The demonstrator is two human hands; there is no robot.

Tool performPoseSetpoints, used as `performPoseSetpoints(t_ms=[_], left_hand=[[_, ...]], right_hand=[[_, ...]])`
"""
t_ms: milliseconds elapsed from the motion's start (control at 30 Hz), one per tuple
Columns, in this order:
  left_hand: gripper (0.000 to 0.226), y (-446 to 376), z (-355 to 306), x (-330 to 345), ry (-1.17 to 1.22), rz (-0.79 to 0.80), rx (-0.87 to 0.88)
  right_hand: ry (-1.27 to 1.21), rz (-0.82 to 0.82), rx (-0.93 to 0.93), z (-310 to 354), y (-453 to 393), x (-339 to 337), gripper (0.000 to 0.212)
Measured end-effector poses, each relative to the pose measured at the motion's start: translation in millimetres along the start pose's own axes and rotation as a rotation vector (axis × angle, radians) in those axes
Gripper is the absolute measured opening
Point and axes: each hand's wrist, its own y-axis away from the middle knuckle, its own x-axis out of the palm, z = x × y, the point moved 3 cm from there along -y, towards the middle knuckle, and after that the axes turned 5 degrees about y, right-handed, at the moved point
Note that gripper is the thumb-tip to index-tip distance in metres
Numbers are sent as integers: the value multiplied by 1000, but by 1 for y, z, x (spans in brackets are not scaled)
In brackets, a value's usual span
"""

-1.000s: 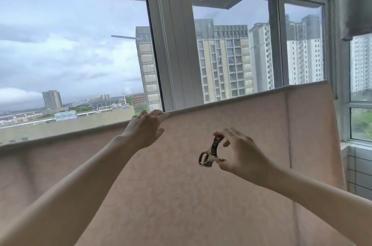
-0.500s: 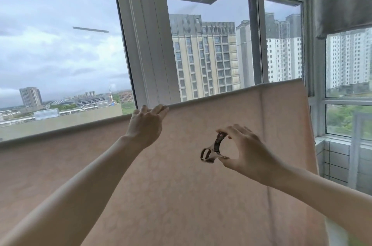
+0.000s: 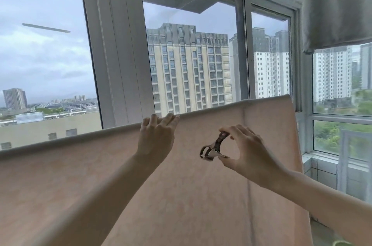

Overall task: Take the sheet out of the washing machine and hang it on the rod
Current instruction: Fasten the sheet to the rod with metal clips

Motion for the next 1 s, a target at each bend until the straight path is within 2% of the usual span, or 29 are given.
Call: performPoseSetpoints(t_ms=[200,400,733,900,1000], left_hand=[[44,-39,-40,38,-39,-114,-43],[44,-71,-80,63,-43,-167,1],[44,-127,-146,108,-54,-133,10],[28,-153,-185,121,3,-108,-26],[33,-166,-206,129,29,-82,-31]], right_hand=[[32,-4,-22,-55,-29,6,62],[40,-63,28,-114,-46,-4,61],[6,-73,-8,-206,-67,-16,62],[31,-48,-75,-257,-76,-28,61],[41,-51,-97,-289,-82,-37,61]])
